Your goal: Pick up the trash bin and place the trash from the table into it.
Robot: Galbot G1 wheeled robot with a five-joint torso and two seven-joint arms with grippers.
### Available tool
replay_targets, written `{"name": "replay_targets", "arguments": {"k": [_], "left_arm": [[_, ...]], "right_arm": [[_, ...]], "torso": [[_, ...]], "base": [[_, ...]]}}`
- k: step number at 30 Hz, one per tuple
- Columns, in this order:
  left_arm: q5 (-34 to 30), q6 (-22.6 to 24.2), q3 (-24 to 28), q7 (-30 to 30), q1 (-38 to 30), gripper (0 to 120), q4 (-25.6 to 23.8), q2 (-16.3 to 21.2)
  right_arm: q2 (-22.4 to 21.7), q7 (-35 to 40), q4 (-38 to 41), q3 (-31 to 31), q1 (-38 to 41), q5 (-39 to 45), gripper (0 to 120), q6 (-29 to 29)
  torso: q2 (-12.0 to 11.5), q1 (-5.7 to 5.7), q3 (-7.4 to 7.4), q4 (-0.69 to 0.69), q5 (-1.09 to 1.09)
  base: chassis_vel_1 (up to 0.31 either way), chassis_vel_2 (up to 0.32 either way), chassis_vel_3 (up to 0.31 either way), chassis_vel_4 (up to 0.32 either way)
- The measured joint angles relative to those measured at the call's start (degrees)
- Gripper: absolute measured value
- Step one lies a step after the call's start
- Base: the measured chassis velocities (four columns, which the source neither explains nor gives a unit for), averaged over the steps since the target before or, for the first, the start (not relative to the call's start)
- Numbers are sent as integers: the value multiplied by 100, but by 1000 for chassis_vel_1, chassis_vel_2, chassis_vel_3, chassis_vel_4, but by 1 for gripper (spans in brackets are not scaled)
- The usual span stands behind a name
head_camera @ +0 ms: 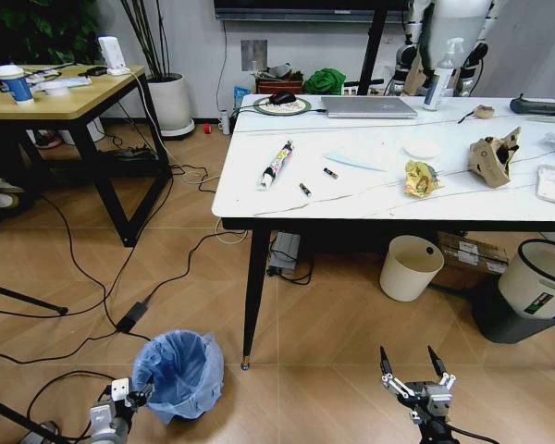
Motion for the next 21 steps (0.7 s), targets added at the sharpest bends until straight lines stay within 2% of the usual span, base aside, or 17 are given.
{"name": "replay_targets", "arguments": {"k": [2,4,8,11,14,21], "left_arm": [[-1,14,5,2,-10,41,0,-9],[-2,16,6,4,-11,38,-1,-11],[-27,20,-7,29,9,19,-18,-11],[-38,20,-21,44,22,13,-20,-10],[-59,10,-34,86,40,1,-24,-12],[-92,-101,-99,320,78,0,-5,-19]], "right_arm": [[0,1,10,0,0,1,100,-3],[0,2,16,0,-1,1,100,-4],[-1,4,29,2,-1,7,100,-8],[-1,5,33,3,-2,8,100,-9],[-1,7,37,2,-3,9,100,-10],[-1,11,53,13,-1,15,100,-34]], "torso": [[1,0,0,-1,0],[1,0,1,0,0],[2,1,1,0,0],[3,1,1,0,0],[3,1,2,0,-1],[4,1,2,0,1]], "base": [[0,0,0,0],[0,0,0,0],[0,0,0,0],[0,0,0,0],[0,0,0,0],[0,0,0,0]]}}
